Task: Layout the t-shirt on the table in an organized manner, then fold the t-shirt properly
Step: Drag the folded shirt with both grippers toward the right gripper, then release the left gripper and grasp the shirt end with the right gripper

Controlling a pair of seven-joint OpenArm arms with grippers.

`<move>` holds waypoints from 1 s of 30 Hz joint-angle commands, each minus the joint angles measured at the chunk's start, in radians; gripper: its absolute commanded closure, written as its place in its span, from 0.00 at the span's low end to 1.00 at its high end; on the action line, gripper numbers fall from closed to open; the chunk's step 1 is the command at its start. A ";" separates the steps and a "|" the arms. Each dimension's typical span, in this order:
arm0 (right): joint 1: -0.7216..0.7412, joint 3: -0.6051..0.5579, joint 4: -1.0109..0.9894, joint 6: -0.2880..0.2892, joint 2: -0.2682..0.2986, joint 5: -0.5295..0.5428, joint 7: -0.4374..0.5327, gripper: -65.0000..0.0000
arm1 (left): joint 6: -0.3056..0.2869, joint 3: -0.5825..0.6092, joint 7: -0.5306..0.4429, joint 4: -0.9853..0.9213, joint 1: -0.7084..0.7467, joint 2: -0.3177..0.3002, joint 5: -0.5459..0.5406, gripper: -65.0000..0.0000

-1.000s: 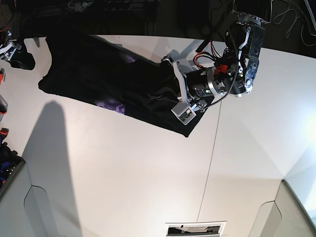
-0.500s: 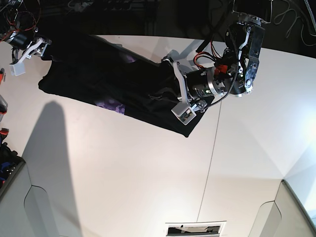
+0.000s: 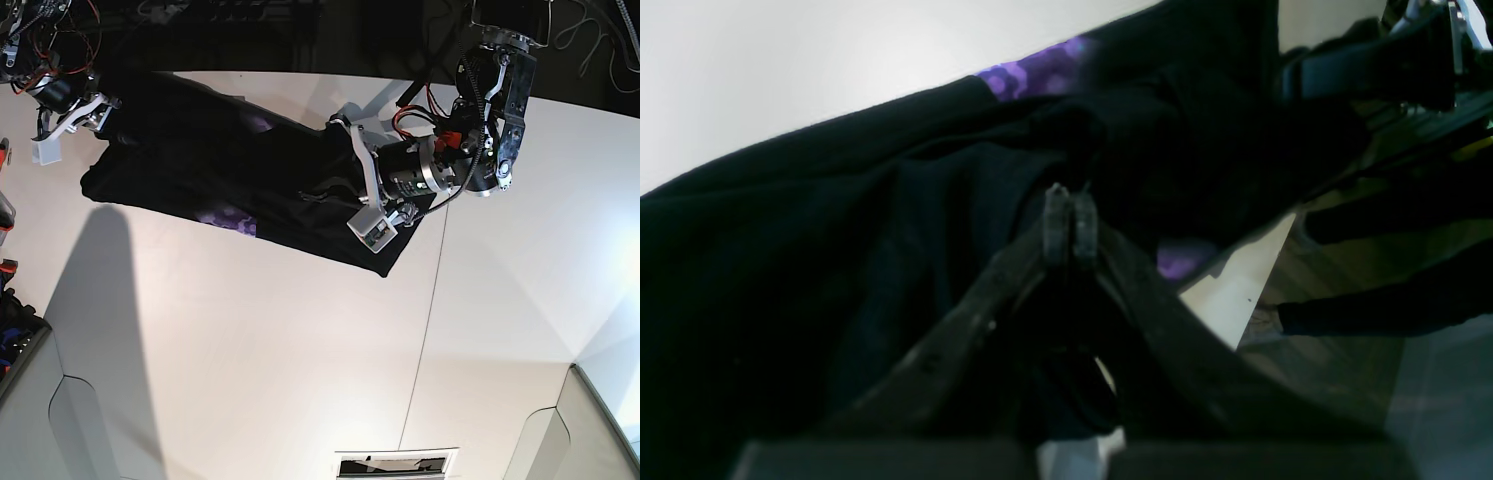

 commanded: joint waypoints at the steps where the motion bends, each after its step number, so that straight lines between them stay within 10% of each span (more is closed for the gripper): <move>1: 0.002 0.006 0.010 -0.003 0.010 -0.004 0.019 0.39 | -0.009 -0.002 -0.019 0.019 -0.016 -0.001 -0.021 1.00; 16: 0.064 0.006 0.010 -0.027 -0.040 -0.174 0.153 1.00 | -0.009 -0.056 -0.025 0.079 -0.017 -0.001 -0.098 1.00; 30: 0.115 0.036 0.008 -0.010 0.084 -0.304 0.154 1.00 | -0.009 -0.310 0.032 0.079 -0.015 -0.003 -0.156 1.00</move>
